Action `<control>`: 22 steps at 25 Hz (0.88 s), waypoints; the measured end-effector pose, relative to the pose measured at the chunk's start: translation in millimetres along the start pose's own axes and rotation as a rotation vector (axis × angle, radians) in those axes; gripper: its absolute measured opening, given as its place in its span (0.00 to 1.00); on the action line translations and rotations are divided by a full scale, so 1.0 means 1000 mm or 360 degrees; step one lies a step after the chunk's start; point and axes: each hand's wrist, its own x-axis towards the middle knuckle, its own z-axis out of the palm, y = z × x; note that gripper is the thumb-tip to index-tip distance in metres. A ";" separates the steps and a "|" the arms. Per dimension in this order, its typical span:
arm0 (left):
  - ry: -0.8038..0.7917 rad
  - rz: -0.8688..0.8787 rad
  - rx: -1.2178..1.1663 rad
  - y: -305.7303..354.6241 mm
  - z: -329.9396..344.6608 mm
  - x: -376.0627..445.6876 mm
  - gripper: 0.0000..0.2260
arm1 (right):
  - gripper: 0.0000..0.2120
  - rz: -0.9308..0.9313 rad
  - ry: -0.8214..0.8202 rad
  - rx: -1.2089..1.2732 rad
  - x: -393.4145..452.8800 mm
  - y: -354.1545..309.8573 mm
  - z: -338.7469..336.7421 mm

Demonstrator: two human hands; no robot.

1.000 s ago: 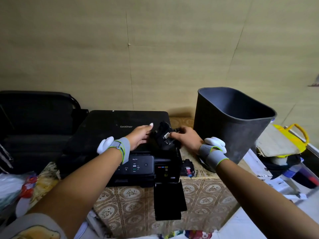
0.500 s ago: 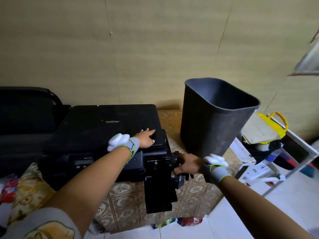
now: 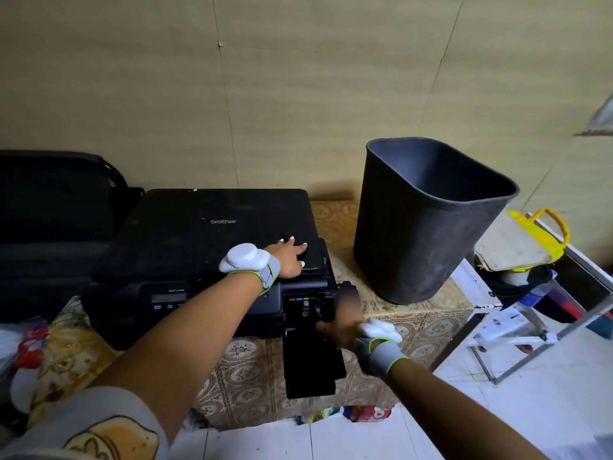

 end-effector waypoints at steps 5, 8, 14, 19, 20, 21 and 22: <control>-0.0013 0.0012 0.0049 -0.001 -0.002 -0.001 0.25 | 0.37 0.0073 0.0032 0.0317 -0.001 0.009 0.008; 0.0001 0.0012 0.0135 0.000 -0.004 0.000 0.25 | 0.35 0.0023 0.0015 0.0212 0.000 0.016 0.012; 0.0008 0.0027 0.0229 0.001 -0.006 -0.001 0.25 | 0.22 0.0029 0.0201 0.0234 0.008 0.006 0.014; 0.0023 0.0050 0.0243 -0.002 -0.007 0.001 0.25 | 0.21 -0.0096 0.0187 0.0199 0.024 0.011 -0.011; 0.0021 0.0063 0.0251 -0.004 -0.008 0.003 0.25 | 0.24 -0.0153 0.0125 0.0145 0.023 0.011 -0.011; 0.0019 0.0070 0.0267 -0.005 -0.009 0.003 0.25 | 0.28 -0.0179 0.0059 0.0110 0.023 0.012 -0.009; 0.0017 0.0060 0.0287 -0.009 -0.010 0.005 0.25 | 0.31 -0.0185 0.0005 0.0099 0.026 0.010 -0.004</control>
